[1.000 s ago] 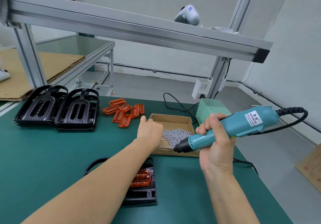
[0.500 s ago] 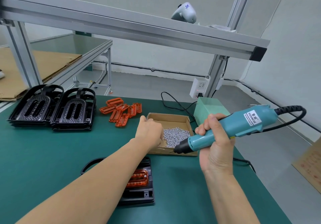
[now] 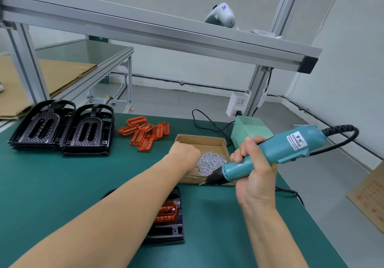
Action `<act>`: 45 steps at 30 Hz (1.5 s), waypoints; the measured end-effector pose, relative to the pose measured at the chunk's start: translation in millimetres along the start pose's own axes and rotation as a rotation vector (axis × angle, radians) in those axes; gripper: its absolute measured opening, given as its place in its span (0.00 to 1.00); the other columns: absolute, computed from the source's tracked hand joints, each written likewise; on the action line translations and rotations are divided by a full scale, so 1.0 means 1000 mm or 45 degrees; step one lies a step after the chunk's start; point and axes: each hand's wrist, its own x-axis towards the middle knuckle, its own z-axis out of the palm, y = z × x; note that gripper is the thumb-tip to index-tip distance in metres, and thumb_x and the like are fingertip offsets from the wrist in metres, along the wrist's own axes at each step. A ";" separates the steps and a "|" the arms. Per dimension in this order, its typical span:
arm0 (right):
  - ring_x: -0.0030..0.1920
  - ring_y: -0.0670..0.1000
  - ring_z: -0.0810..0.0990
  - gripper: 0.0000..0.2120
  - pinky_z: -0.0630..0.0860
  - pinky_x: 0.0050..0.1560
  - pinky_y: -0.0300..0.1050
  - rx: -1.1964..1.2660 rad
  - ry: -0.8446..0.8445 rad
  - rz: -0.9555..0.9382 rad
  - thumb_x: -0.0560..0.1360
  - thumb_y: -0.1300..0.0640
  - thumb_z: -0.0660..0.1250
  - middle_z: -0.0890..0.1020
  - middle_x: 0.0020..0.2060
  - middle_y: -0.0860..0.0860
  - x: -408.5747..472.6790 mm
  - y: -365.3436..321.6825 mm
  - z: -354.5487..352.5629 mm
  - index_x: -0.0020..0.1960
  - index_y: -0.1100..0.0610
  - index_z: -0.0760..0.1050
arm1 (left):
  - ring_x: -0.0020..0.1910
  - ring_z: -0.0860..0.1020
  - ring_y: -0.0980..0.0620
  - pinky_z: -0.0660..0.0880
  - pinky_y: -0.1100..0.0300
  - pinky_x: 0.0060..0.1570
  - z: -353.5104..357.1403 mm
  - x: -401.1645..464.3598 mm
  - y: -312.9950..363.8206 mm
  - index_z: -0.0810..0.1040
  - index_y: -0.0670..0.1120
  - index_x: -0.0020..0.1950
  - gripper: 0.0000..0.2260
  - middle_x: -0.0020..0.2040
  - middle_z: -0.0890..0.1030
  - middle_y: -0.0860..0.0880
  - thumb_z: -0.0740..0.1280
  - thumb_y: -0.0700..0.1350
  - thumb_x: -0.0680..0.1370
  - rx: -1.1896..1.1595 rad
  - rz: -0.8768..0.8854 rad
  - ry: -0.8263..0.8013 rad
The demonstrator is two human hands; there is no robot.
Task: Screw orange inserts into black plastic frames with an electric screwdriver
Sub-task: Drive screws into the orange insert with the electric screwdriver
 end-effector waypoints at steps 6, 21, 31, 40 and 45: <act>0.26 0.48 0.69 0.08 0.72 0.33 0.41 -0.008 0.016 0.020 0.70 0.62 0.69 0.70 0.28 0.49 -0.002 0.001 0.001 0.39 0.52 0.72 | 0.43 0.73 0.47 0.68 0.55 0.43 0.000 -0.006 -0.005 0.75 0.42 0.50 0.07 0.52 0.80 0.44 0.58 0.39 0.79 -0.152 0.004 -0.058; 0.27 0.46 0.68 0.07 0.71 0.34 0.39 0.196 -0.013 0.078 0.70 0.59 0.67 0.68 0.28 0.47 -0.008 -0.008 0.019 0.37 0.50 0.72 | 0.32 0.76 0.56 0.77 0.65 0.34 0.015 -0.098 -0.017 0.82 0.39 0.48 0.07 0.37 0.82 0.45 0.64 0.33 0.77 -2.769 -0.436 0.359; 0.27 0.45 0.67 0.07 0.71 0.33 0.38 0.378 -0.086 0.109 0.72 0.58 0.66 0.68 0.29 0.46 -0.020 -0.016 0.047 0.36 0.49 0.73 | 0.31 0.74 0.54 0.76 0.65 0.29 0.018 -0.152 -0.010 0.77 0.39 0.46 0.06 0.35 0.77 0.45 0.68 0.36 0.69 -3.346 -0.488 0.286; 0.26 0.44 0.67 0.06 0.71 0.33 0.38 0.382 -0.132 0.118 0.72 0.57 0.66 0.68 0.29 0.46 -0.029 -0.019 0.061 0.37 0.50 0.71 | 0.31 0.76 0.53 0.78 0.64 0.30 0.015 -0.166 -0.004 0.80 0.40 0.40 0.03 0.37 0.77 0.44 0.67 0.36 0.70 -3.727 -0.353 0.153; 0.26 0.44 0.67 0.07 0.71 0.33 0.38 0.382 -0.149 0.122 0.71 0.58 0.66 0.68 0.28 0.46 -0.031 -0.020 0.064 0.35 0.50 0.73 | 0.32 0.75 0.54 0.77 0.64 0.31 0.017 -0.168 -0.001 0.79 0.41 0.40 0.01 0.37 0.77 0.45 0.68 0.37 0.70 -3.722 -0.323 0.150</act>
